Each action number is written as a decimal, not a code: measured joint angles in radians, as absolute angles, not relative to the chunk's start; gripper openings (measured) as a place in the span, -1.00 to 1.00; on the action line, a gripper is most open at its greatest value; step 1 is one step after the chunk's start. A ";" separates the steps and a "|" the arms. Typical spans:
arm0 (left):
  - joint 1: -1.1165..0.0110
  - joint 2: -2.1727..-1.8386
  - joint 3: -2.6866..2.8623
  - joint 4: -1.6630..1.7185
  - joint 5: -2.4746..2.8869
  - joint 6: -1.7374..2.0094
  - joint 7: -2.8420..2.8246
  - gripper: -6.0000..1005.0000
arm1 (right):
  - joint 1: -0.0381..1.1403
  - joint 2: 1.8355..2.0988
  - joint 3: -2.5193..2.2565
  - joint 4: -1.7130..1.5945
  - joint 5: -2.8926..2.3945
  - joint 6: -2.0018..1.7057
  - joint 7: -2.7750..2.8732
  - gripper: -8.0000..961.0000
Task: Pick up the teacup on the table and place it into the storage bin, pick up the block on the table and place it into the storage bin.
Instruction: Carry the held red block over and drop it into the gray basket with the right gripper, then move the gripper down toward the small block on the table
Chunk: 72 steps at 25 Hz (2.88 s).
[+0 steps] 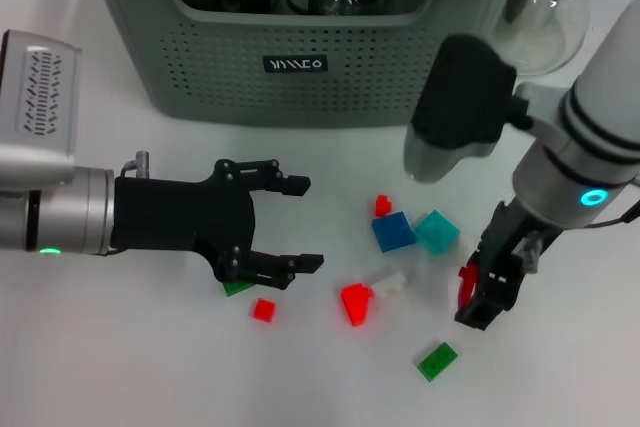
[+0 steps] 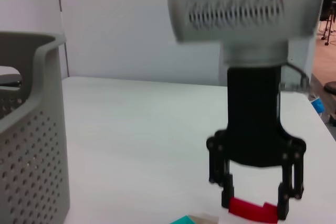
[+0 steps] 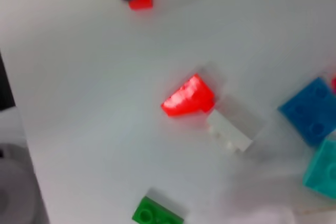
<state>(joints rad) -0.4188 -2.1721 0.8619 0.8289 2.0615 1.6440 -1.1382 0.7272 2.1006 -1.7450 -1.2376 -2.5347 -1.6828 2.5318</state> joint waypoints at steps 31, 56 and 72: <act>-0.423 -2.169 0.839 0.829 2.062 1.654 -1.143 0.71 | 1.216 2.020 -0.991 -0.817 -2.599 -1.346 2.426 0.41; -0.438 -2.167 0.814 0.833 2.052 1.656 -1.148 0.71 | 1.263 2.075 -1.123 -0.562 -2.745 -0.980 2.466 0.48; -0.432 -2.168 0.815 0.832 2.049 1.685 -1.145 0.71 | 1.114 2.078 -1.091 -1.015 -2.579 -1.191 2.466 0.53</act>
<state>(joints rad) -0.4320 -2.1675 0.8146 0.8318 2.0492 1.6853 -1.1448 1.1144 2.0780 -1.0907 -1.0154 -2.5791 -1.1913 2.4662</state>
